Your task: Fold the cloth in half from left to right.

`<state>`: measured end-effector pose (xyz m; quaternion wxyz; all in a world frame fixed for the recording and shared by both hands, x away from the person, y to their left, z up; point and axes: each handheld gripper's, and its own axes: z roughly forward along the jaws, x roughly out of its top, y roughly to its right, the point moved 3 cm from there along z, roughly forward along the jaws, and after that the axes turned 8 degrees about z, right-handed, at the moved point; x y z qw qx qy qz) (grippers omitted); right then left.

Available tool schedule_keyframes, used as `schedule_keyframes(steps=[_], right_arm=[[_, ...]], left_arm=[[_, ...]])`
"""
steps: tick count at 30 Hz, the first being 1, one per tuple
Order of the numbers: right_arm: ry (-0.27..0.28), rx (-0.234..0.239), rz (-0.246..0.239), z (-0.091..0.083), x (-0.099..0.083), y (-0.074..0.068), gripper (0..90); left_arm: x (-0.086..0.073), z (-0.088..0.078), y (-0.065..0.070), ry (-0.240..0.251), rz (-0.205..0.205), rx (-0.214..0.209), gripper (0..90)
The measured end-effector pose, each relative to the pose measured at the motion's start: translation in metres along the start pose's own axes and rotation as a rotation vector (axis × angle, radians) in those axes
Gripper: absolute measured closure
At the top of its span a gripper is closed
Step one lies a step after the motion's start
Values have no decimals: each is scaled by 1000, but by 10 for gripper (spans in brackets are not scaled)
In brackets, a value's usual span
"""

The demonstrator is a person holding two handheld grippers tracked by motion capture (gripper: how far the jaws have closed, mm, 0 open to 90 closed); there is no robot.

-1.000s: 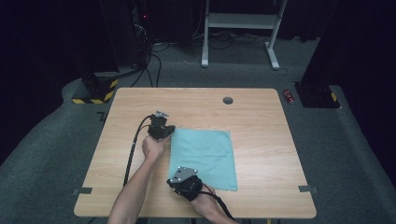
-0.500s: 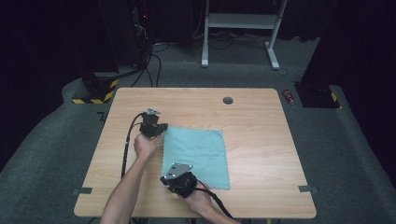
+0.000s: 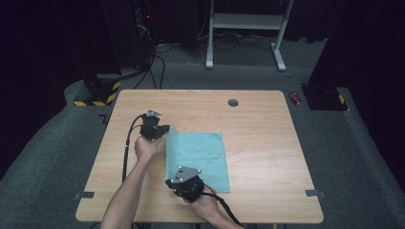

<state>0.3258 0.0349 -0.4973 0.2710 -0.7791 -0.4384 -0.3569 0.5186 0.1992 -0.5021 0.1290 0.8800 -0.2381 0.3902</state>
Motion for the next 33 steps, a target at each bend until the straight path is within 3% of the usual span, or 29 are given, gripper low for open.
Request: schedule_keyframes(steps=[4, 11, 15, 33], right_arm=[[3, -18, 31, -8, -12, 7, 900], [6, -59, 75, -21, -33, 17, 900], [12, -80, 105, -29, -44, 24, 900], [26, -158, 150, -58, -71, 43, 900]], left_arm=[[2, 6, 8, 2, 2, -11, 899], [15, 18, 28, -6, 61, -35, 899], [16, 28, 37, -18, 65, -47, 899], [30, 54, 69, -22, 86, -85, 898]])
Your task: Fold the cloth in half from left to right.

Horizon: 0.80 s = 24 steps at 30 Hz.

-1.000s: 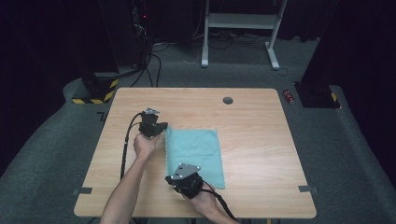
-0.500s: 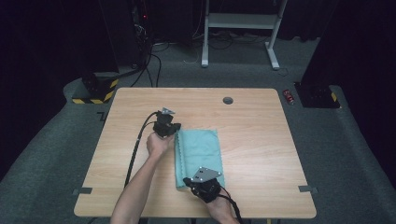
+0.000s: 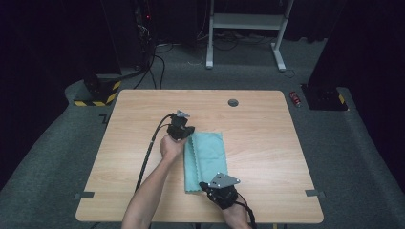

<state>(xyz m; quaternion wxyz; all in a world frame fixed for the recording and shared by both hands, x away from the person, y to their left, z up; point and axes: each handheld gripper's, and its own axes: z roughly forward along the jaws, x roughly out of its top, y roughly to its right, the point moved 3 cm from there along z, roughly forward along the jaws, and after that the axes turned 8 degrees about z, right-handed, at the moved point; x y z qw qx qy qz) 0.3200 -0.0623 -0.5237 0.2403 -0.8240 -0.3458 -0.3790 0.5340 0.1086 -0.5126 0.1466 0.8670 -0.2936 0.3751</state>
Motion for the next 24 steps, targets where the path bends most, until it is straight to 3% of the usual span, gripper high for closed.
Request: schedule_keyframes(steps=[10, 18, 24], right_arm=[[3, -35, 13, -11, -7, 10, 900], [2, -58, 26, -20, -13, 19, 900], [3, -78, 41, -25, -18, 27, 900]], left_arm=[[15, 10, 14, 11, 30, -29, 899], [18, 20, 23, 16, 21, -48, 899], [23, 26, 29, 10, 45, -52, 899]])
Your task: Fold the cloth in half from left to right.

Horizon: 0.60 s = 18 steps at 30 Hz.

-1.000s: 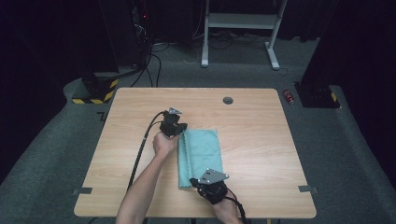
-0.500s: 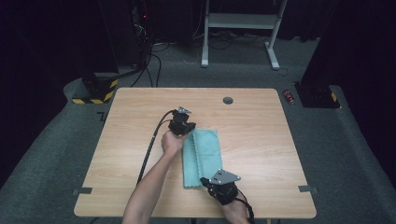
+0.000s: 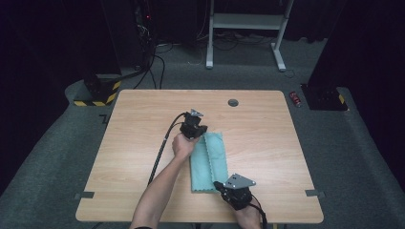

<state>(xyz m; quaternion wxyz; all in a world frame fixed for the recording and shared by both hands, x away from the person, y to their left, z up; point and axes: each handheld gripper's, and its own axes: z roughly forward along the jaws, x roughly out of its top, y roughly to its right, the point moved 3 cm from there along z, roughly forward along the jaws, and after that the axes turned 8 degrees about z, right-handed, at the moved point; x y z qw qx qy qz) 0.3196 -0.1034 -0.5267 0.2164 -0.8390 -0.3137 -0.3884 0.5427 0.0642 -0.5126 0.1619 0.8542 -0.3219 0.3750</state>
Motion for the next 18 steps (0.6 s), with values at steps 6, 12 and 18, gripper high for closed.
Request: schedule_keyframes(steps=[6, 12, 18], right_arm=[[2, -12, 10, -5, -5, 4, 900], [-4, -21, 21, -8, -9, 9, 900], [-8, -25, 25, -11, -11, 11, 900]], left_arm=[[8, 6, 9, 7, 21, -16, 899], [13, 12, 17, 4, 38, -23, 898], [14, 16, 21, 3, 43, -27, 898]])
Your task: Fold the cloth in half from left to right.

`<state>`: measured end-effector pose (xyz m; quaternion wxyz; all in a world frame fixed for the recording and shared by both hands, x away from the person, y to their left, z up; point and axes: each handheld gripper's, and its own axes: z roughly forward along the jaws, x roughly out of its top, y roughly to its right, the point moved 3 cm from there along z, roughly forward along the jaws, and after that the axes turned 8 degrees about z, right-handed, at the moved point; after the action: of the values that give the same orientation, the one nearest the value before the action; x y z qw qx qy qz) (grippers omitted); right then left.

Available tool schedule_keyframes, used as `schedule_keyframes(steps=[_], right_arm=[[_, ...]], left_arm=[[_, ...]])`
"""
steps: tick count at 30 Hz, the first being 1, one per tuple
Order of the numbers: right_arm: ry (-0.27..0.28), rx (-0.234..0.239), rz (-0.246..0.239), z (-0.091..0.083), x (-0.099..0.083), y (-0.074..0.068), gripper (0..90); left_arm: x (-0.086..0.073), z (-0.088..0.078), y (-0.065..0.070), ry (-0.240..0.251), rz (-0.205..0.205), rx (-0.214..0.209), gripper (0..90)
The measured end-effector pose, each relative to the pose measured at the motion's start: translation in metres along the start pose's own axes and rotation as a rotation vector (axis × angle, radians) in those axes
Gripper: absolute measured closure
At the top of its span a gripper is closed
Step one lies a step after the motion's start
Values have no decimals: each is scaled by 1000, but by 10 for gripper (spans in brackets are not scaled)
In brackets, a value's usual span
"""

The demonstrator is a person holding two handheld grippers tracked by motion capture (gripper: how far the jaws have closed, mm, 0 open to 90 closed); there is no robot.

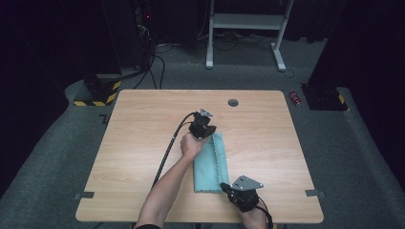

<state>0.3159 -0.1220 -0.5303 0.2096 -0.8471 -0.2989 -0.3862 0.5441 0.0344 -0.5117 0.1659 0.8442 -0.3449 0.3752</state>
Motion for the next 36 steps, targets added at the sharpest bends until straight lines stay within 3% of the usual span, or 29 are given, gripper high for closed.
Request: schedule_keyframes(steps=[23, 29, 36], right_arm=[[-31, -22, 26, -5, -12, 8, 893], [-43, -30, 38, -5, -13, 10, 795], [-24, -59, 58, -10, -8, 21, 737]], left_arm=[[1, 16, 14, -10, 41, -17, 885], [2, 14, 15, 1, 45, -5, 781], [-2, 0, 8, 21, 27, 53, 603]])
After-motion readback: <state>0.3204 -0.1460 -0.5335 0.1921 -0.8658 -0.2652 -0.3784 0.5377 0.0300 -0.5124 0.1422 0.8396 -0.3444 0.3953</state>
